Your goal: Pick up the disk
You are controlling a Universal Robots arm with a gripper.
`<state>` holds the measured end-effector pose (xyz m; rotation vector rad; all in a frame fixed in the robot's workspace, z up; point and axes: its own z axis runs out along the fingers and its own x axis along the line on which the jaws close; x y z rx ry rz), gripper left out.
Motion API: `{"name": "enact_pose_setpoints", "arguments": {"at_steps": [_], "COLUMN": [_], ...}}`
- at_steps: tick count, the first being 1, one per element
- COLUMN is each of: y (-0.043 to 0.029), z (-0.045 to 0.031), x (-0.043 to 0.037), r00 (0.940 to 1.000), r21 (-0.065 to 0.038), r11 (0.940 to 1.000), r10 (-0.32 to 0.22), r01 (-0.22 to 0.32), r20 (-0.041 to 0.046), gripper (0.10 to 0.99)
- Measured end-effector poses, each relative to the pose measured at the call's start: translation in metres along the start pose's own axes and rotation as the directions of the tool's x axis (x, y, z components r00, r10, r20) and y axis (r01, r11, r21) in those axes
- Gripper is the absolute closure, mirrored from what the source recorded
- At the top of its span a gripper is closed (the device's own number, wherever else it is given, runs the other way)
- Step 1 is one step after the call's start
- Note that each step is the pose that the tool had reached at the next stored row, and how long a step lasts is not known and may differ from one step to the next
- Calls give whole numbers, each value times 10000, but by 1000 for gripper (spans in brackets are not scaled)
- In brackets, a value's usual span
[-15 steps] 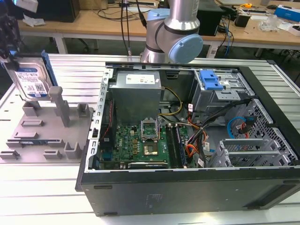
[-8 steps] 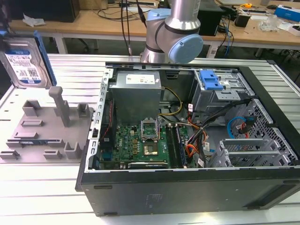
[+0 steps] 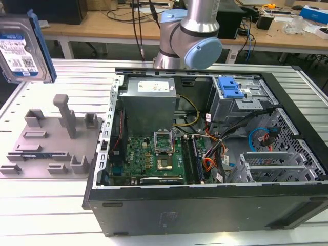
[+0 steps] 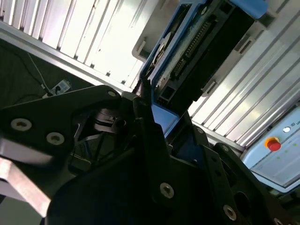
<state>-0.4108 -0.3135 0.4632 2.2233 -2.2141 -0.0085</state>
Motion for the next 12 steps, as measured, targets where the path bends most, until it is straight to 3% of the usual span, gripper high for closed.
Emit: {"name": "enact_pose_setpoints", "arguments": {"at_steps": [2, 3, 4, 12], "y": [1, 2, 1, 2], "z": [-102, -203, -226, -227], "x": [0, 0, 0, 0], "r00": [10000, 10000, 10000, 10000], "r21": [1, 0, 1, 0], "r11": [10000, 10000, 10000, 10000], "r10": [-16, -34, -44, -45], "r01": [16, 34, 44, 45], "r20": [0, 0, 1, 0], "gripper": [718, 718, 718, 718]}}
